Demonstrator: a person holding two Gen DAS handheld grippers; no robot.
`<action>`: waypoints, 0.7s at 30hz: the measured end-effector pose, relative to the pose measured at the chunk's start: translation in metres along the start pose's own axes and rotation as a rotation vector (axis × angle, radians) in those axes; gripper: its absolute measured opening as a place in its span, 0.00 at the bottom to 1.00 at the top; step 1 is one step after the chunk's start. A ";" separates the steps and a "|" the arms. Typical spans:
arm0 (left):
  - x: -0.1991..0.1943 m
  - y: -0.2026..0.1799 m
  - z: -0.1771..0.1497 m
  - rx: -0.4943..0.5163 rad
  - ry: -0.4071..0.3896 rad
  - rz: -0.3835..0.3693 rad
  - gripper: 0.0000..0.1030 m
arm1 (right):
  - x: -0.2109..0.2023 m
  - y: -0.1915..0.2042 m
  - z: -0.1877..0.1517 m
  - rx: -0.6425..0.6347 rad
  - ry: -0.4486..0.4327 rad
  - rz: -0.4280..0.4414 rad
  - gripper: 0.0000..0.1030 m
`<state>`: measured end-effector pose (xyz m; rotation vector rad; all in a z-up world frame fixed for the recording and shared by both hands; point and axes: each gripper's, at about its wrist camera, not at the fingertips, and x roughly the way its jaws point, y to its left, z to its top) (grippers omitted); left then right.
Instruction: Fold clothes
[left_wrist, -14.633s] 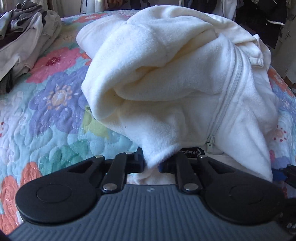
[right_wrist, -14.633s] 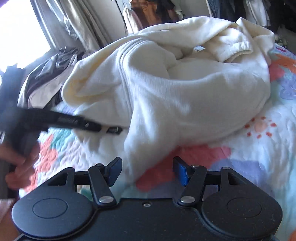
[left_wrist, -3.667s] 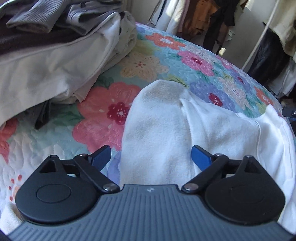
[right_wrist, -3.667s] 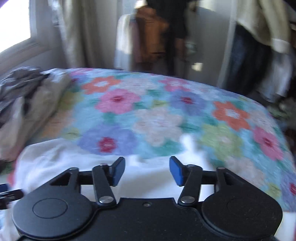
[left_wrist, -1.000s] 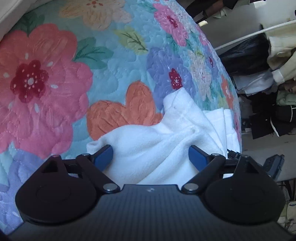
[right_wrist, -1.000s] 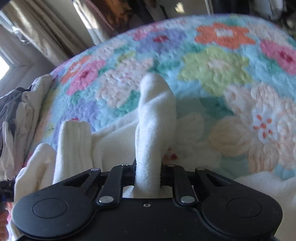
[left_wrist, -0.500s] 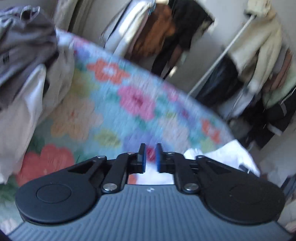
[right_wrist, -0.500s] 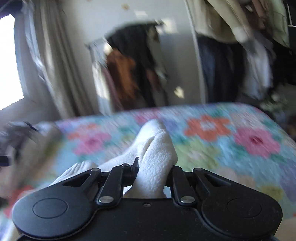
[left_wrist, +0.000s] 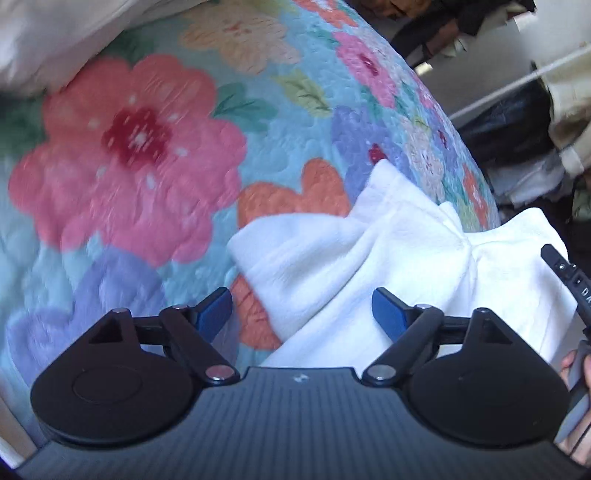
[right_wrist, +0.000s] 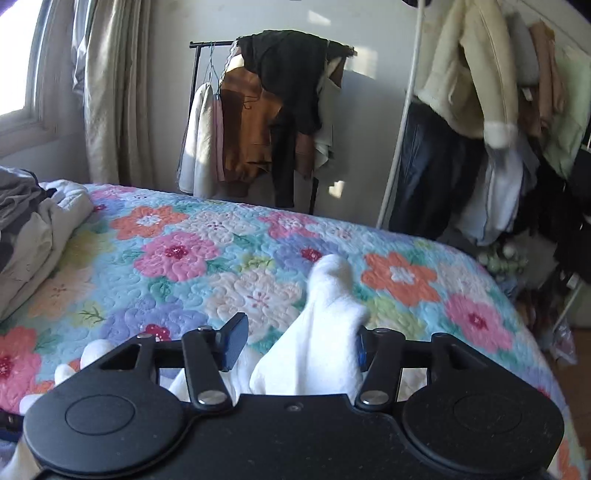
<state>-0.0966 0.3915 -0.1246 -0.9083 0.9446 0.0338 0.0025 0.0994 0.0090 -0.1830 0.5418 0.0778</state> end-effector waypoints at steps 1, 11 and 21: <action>0.001 0.006 -0.001 -0.043 -0.017 -0.027 0.89 | 0.003 0.003 0.007 -0.007 0.023 -0.008 0.60; -0.019 -0.011 0.002 0.166 -0.090 -0.123 0.08 | 0.027 -0.032 -0.010 -0.113 0.451 -0.012 0.73; -0.035 -0.014 0.007 0.232 -0.155 -0.091 0.08 | -0.015 0.052 -0.023 -0.261 0.174 0.135 0.77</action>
